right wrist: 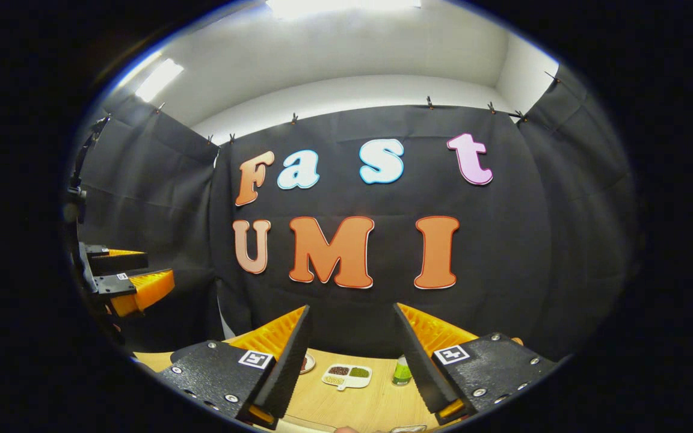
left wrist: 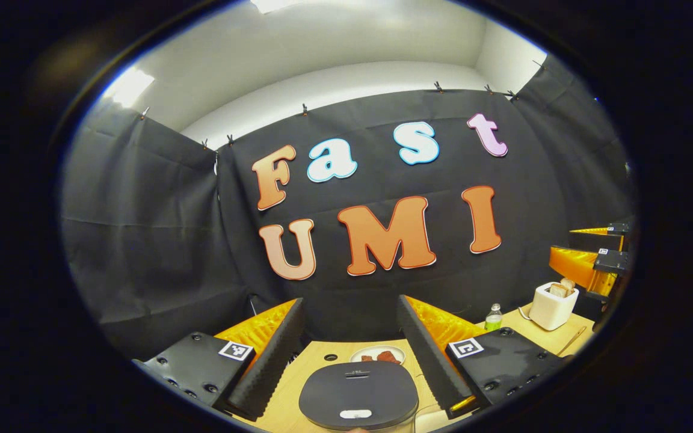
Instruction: Close the left gripper, press the button to open the rice cooker; take a wooden spoon from the chopstick holder with the right hand, scoop a spoonful of rice and pour it into the rice cooker, then put the wooden spoon back into the chopstick holder.
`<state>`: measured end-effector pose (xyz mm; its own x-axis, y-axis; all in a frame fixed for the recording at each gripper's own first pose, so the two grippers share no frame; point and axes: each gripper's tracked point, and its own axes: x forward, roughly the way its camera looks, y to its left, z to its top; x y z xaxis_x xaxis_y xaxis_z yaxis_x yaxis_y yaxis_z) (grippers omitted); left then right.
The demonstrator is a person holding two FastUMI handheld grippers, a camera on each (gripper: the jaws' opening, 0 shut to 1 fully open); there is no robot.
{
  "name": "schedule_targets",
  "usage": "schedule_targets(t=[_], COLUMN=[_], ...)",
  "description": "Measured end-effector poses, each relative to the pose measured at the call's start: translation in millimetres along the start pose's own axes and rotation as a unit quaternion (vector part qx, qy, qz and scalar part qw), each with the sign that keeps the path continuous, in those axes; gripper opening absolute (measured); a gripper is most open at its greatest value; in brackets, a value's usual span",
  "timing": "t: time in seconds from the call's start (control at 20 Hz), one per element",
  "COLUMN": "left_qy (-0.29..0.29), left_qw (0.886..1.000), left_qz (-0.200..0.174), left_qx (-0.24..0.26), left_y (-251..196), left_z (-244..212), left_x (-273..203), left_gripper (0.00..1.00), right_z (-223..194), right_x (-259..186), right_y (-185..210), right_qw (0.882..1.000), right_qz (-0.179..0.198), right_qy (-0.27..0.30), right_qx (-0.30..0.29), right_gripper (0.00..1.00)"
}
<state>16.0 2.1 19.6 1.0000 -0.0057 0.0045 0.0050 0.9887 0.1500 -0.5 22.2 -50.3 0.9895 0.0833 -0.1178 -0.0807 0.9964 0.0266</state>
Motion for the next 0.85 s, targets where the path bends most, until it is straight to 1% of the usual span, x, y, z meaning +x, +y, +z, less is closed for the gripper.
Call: schedule_targets(t=[0.15, 0.3, 0.45, 0.5, 0.85], left_qy=[0.008, 0.009, 0.002, 0.000, -0.005], left_qw=[1.000, 1.000, 1.000, 1.000, 1.000], left_qz=[-0.005, -0.008, -0.007, -0.006, -0.012], left_qx=[-0.005, -0.019, -0.022, -0.023, -0.026], left_y=[-6, -6, -5, -9, -13], left_z=[-7, -9, -7, -8, -5], left_x=[-1, -1, 2, -6, -8], left_gripper=[0.97, 1.00, 1.00, 1.00, 1.00], right_z=[-1, 0, 1, 1, -5], right_x=[4, 6, 8, 7, 6], right_y=[9, 15, 18, 20, 19], right_qw=[1.000, 1.000, 1.000, 1.000, 1.000], right_qz=[0.010, 0.015, 0.018, 0.019, 0.016], right_qy=[0.001, -0.002, -0.002, -0.001, 0.006], right_qx=[0.002, 0.002, 0.007, 0.008, 0.009], right_gripper=[0.82, 0.82, 0.83, 0.82, 0.82])
